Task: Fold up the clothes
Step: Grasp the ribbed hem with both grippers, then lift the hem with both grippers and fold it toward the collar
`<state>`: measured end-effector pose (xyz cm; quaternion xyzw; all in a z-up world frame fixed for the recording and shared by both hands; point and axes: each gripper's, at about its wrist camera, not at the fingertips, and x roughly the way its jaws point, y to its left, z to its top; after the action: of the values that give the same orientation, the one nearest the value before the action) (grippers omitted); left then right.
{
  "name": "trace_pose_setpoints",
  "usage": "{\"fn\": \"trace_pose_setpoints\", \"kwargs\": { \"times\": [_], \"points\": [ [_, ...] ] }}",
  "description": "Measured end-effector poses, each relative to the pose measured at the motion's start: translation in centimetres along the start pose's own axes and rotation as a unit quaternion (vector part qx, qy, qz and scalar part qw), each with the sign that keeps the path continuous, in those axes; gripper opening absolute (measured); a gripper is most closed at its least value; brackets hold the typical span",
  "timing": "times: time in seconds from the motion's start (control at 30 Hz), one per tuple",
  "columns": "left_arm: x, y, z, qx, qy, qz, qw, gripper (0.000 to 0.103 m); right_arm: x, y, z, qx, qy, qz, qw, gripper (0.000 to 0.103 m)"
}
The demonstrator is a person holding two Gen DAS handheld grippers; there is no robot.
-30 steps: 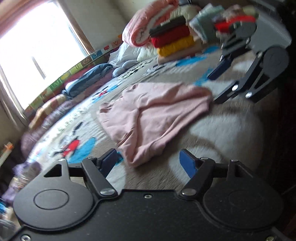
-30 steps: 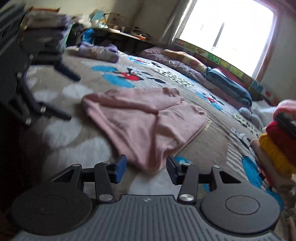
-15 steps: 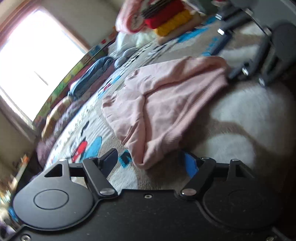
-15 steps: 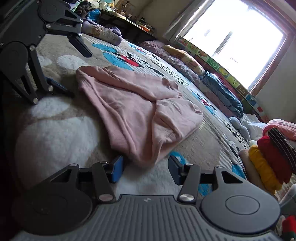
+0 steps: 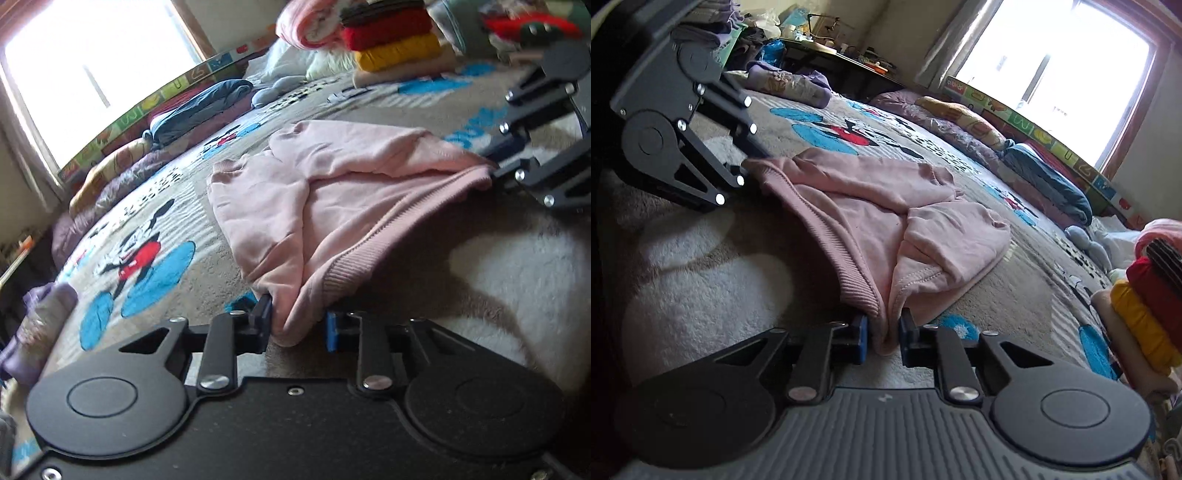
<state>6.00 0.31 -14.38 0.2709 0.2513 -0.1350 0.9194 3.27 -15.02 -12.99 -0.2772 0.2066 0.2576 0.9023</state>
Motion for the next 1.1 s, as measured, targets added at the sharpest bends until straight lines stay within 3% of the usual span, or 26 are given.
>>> {"fn": "trace_pose_setpoints", "kwargs": {
  "times": [0.13,0.37,0.57,0.73,1.0,1.1],
  "points": [
    [-1.6,-0.8,0.1,0.01,-0.008,0.007,0.9999,0.014,-1.1,-0.1,0.3,0.003,-0.002,0.005,1.0,0.016],
    [-6.6,-2.6,-0.1,0.051,-0.02,0.002,0.9985,0.014,-5.4,0.6,0.5,-0.01,-0.003,0.02,1.0,0.016],
    [-10.7,-2.5,1.6,0.08,-0.04,-0.014,0.9959,0.014,-10.6,-0.1,1.8,0.005,-0.016,0.014,1.0,0.016],
    [-10.1,0.6,4.4,0.032,-0.06,-0.027,0.9973,0.016,-11.8,-2.6,3.6,0.026,-0.037,0.007,0.999,0.016],
    [-6.5,4.9,7.8,-0.043,-0.063,-0.066,0.9949,0.017,-8.4,-7.1,6.3,0.04,-0.045,0.019,0.998,0.016],
    [-4.8,6.2,8.5,-0.074,-0.058,-0.083,0.9921,0.018,-6.6,-9.3,6.8,0.073,-0.044,0.035,0.996,0.016]
  ]
}}
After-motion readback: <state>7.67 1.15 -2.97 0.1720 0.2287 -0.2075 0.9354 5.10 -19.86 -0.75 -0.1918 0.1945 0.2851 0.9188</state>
